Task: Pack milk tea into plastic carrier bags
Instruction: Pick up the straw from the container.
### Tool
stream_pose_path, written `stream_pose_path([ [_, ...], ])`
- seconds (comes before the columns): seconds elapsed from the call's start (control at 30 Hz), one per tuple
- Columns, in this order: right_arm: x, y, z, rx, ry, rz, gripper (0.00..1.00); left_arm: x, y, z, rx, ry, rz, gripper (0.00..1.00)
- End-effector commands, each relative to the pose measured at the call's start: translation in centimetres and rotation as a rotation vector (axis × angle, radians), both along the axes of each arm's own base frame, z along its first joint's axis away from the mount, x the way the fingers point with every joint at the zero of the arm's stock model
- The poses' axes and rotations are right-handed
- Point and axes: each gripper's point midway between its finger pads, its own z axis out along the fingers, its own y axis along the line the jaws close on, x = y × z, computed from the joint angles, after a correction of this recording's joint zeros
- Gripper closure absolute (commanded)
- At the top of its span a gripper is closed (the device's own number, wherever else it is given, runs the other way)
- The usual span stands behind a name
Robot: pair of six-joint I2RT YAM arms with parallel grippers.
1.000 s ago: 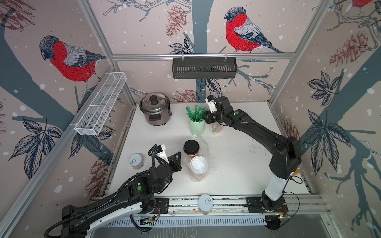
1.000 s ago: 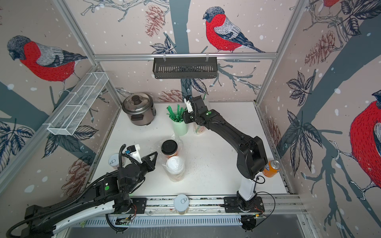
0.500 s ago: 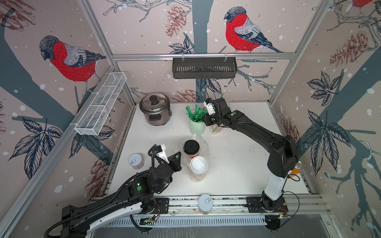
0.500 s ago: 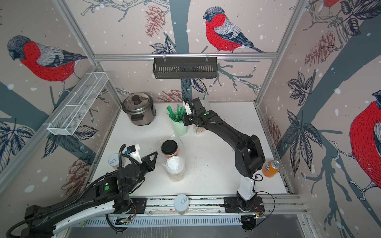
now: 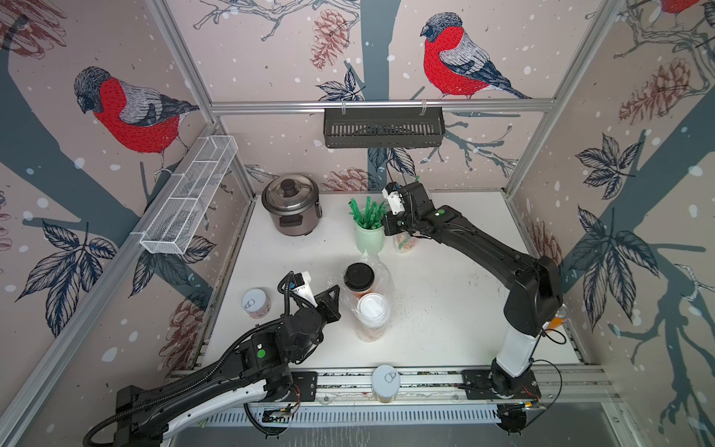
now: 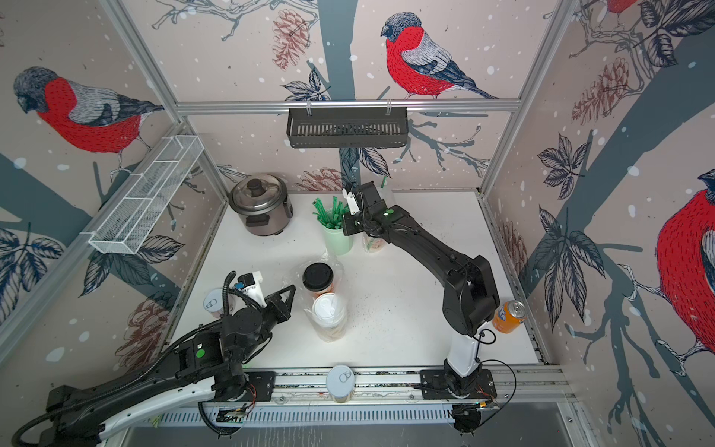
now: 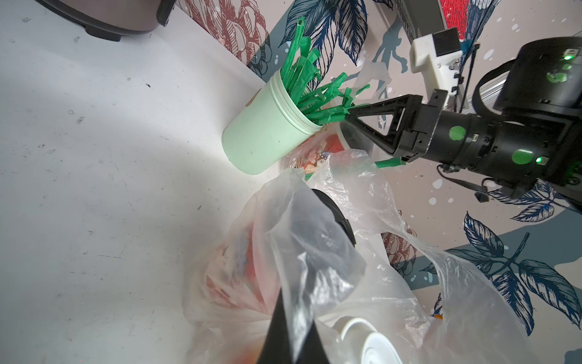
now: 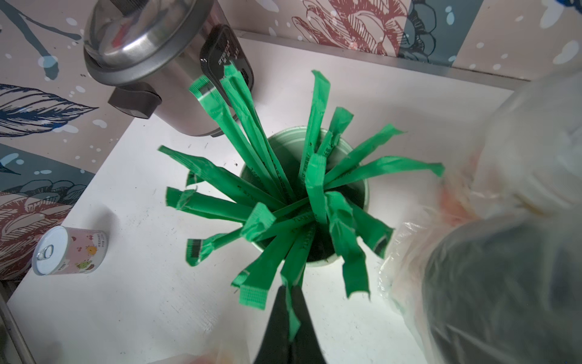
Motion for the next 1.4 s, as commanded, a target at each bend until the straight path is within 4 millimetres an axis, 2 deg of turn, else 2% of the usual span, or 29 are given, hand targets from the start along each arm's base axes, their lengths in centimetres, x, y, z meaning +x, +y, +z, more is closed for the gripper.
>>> stream_pose_path([
  [0.0, -0.6, -0.3, 2.2, -0.012, -0.044, -0.004, 0.97, 0.1, 0.0, 0.2, -0.008, -0.005, 0.008, 1.0],
  [0.5, -5.6, -2.8, 12.3, 0.045, -0.229, 0.012, 0.98, 0.1, -0.4, 0.8, -0.017, -0.024, -0.009, 1.0],
  [0.67, -8.9, -4.2, 17.7, 0.096, -0.331, 0.025, 0.98, 0.2, -0.6, 1.0, -0.014, -0.029, -0.013, 1.0],
  [0.8, -11.8, -5.4, 20.6, 0.13, -0.375, 0.041, 0.99, 0.2, -0.9, 1.2, -0.012, -0.036, -0.024, 1.0],
  [0.97, -16.1, -5.9, 22.8, 0.17, -0.383, 0.098, 1.0, 0.3, -1.0, 1.4, 0.005, -0.044, -0.028, 1.0],
  [1.03, -17.6, -5.5, 22.9, 0.176, -0.369, 0.135, 1.0, 0.4, -1.0, 1.5, 0.014, -0.048, -0.026, 1.0],
  [1.07, -18.9, -6.1, 23.7, 0.2, -0.376, 0.15, 1.0, 0.4, -1.0, 1.6, 0.019, -0.051, -0.026, 1.0],
  [1.23, -23.2, -5.4, 24.2, 0.251, -0.313, 0.265, 1.0, 0.5, -0.8, 1.6, 0.04, -0.058, -0.016, 1.0],
  [1.37, -25.9, -5.1, 23.6, 0.244, -0.252, 0.331, 1.0, 0.5, -0.4, 1.5, 0.055, -0.057, -0.003, 1.0],
])
